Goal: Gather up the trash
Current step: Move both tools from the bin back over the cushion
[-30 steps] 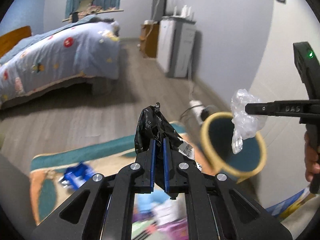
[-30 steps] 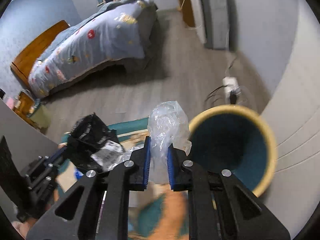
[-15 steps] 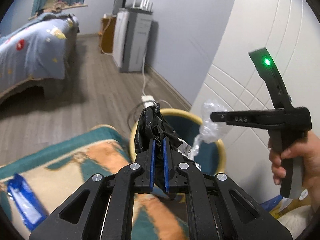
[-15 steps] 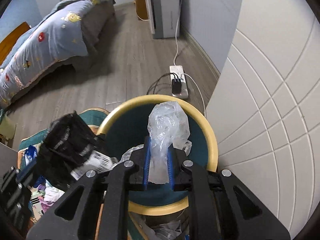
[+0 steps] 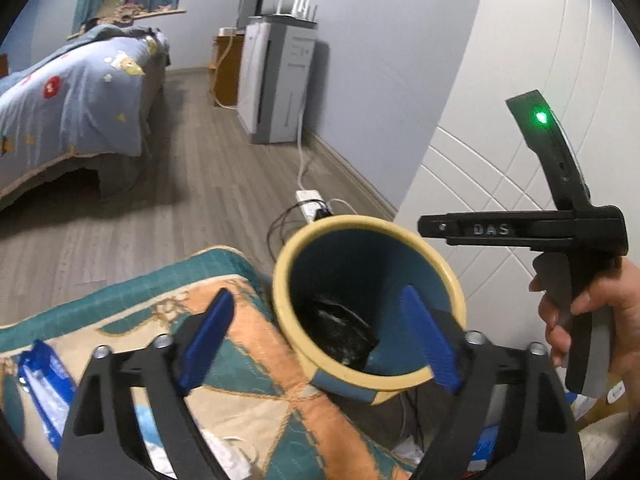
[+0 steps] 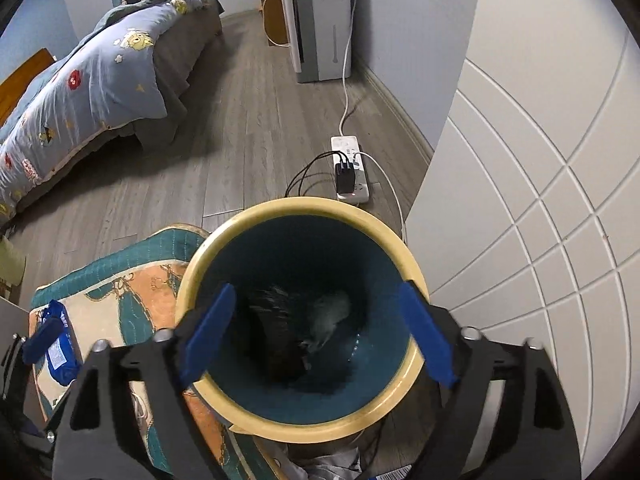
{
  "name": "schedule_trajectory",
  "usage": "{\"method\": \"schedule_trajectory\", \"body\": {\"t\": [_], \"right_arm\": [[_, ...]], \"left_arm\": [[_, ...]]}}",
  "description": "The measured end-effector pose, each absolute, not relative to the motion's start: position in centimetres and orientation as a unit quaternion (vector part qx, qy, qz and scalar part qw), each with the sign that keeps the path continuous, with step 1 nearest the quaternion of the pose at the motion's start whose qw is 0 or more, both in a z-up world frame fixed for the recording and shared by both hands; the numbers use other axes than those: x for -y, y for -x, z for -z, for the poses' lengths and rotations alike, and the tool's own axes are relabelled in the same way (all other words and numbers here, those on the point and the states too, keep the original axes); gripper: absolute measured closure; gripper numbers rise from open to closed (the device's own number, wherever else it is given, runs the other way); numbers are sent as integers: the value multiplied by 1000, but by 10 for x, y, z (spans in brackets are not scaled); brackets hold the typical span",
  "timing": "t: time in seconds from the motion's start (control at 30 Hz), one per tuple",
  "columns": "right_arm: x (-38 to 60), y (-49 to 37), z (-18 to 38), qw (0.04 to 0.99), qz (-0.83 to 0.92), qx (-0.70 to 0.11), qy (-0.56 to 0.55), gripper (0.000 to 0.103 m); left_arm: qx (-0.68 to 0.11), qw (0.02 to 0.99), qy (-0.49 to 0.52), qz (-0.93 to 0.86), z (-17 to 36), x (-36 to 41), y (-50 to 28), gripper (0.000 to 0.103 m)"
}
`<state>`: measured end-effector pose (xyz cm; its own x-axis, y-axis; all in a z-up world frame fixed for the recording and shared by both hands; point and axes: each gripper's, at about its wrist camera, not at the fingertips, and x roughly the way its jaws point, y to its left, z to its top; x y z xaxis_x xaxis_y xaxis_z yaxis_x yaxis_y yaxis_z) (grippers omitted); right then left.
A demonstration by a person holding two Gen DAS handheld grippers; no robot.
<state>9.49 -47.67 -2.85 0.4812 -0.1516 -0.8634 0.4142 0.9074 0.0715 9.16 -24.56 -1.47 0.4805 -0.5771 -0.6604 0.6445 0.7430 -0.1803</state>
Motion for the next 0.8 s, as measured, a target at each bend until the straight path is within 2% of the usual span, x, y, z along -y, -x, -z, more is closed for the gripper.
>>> {"method": "schedule_trajectory", "body": {"t": [0.03,0.07,0.5,0.8], "right_arm": [[474,-95,26,851,166,-479,-134,6],[471,-95,24,854,164,-476,-131,6],[400,-114,-6,880,97,-449,-120,6],[318,-123,-2,886,24,-455,-85,6]], "left_arm": [[-364,863,-50,347,13,242,-90,10],[-362,868,-55,336,11,238,-90,10],[-357,906,-75,215,-50,121,-97,5],[-371,920,-41,121,-39,27,-97,5]]}}
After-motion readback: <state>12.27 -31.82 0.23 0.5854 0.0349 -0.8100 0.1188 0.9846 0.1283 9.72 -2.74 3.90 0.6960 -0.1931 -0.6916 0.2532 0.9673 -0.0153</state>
